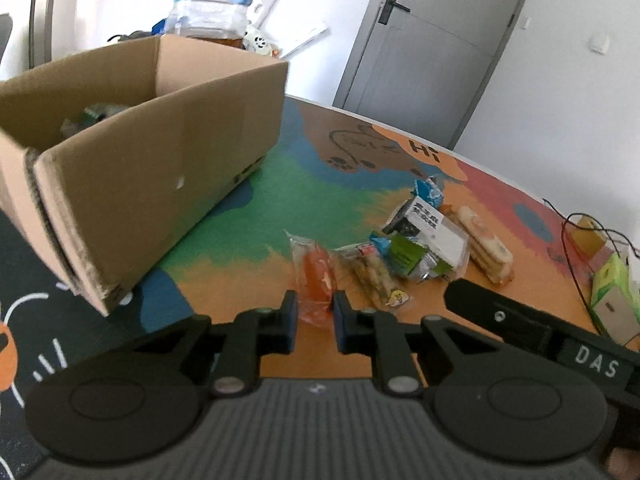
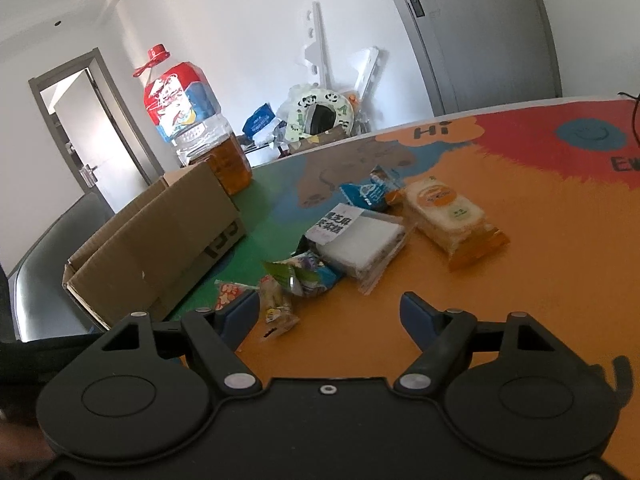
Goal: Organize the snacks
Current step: 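Grasp the orange-wrapped bar with the left tool while the right tool grasps a cream-filled roll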
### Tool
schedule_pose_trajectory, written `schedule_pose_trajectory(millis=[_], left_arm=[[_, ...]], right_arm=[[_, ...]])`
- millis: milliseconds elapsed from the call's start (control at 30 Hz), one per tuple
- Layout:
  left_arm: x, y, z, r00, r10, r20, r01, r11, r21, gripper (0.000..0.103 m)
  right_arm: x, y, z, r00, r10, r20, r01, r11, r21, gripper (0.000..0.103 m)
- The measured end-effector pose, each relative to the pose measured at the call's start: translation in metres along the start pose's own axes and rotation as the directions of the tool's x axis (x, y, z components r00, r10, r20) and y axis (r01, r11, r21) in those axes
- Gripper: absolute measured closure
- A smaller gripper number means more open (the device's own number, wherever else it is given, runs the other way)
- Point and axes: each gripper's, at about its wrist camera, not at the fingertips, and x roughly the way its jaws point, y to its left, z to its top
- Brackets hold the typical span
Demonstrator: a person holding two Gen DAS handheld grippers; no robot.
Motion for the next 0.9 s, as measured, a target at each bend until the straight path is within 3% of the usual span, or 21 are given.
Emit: schedule_pose_trajectory(millis=[267,500,533,633,667,700,800,900], left_arm=[[-0.009,0.021,0.0,1.0,0.008,0.001,-0.008,1.0,-0.03,0.086],[-0.014,0.024,0.0,1.0,0.021,-0.003,-0.021,0.999,-0.026,0.085],[-0.014,0.023,0.001,1.0,0.027,0.001,-0.027,0.999,-0.024,0.085],[-0.018,0.021,0.003,0.999,0.048,0.019,-0.048,0.999,-0.017,0.082],[-0.019,0.02,0.004,0.998,0.052,0.021,-0.052,0.999,-0.017,0.078],[-0.019,0.019,0.005,0.998,0.053,0.021,-0.052,0.998,-0.022,0.075],[-0.021,0.013,0.006,0.998,0.054,0.045,-0.053,0.998,-0.022,0.048],[-0.02,0.003,0.005,0.994,0.083,0.073,-0.084,0.996,0.014,0.041]], right_arm=[[0.022,0.023,-0.004,0.999,-0.006,-0.049,0.004,0.999,-0.054,0.036],[0.033,0.033,-0.003,0.997,-0.049,-0.051,0.044,0.995,-0.093,0.036],[0.034,0.034,-0.003,0.997,-0.056,-0.049,0.051,0.994,-0.101,0.039],[0.034,0.033,-0.004,0.996,-0.079,-0.044,0.073,0.99,-0.121,0.073],[0.034,0.031,-0.003,0.997,-0.061,-0.052,0.055,0.992,-0.109,0.085],[0.034,0.028,-0.003,0.997,-0.039,-0.066,0.033,0.996,-0.086,0.086],[0.03,0.028,-0.005,0.998,-0.035,-0.06,0.029,0.996,-0.086,0.088],[0.022,0.026,-0.004,0.999,-0.019,-0.035,0.016,0.997,-0.075,0.089]])
